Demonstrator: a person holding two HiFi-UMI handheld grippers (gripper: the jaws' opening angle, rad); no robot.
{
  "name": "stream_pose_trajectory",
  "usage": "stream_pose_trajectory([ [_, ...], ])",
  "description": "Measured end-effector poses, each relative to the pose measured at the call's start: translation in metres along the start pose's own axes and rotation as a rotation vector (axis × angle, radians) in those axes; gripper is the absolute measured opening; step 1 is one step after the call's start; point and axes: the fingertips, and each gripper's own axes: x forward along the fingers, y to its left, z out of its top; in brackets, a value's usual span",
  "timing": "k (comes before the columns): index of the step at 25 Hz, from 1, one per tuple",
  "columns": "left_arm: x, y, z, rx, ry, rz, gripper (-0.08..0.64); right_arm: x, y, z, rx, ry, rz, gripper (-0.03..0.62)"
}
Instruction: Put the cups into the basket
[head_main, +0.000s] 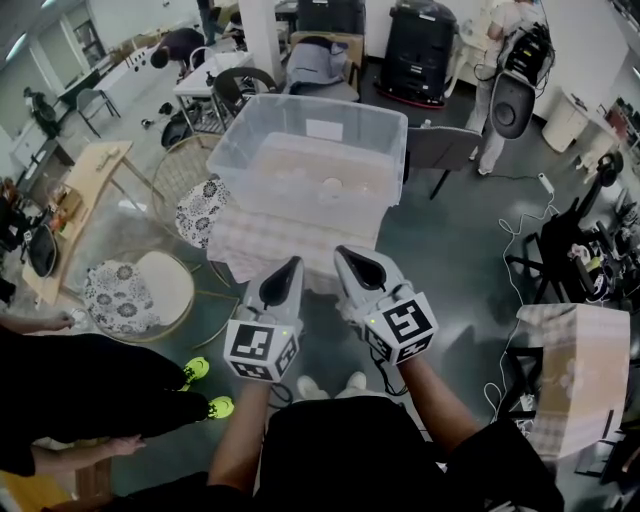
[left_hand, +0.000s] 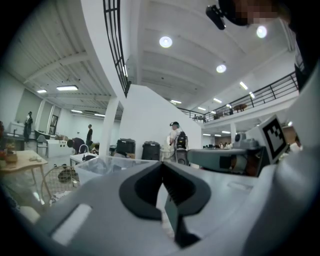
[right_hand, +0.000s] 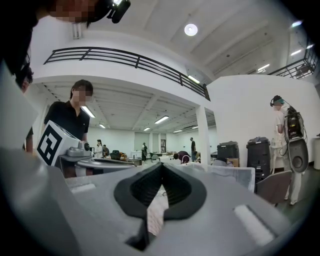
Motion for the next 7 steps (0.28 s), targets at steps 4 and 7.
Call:
stream_pose_trajectory([
  [4, -0.0003, 0.0008, 0.0001, -0.001, -0.003, 0.000, 0.005, 0.0003, 0.0008, -0.0006, -0.002, 0.003, -0.001, 0.002],
  [7, -0.0004, 0.0019, -0.0011, 0.004, -0.003, 0.002, 0.005, 0.0004, 0.0011, -0.0017, -0.004, 0.004, 0.000, 0.002],
])
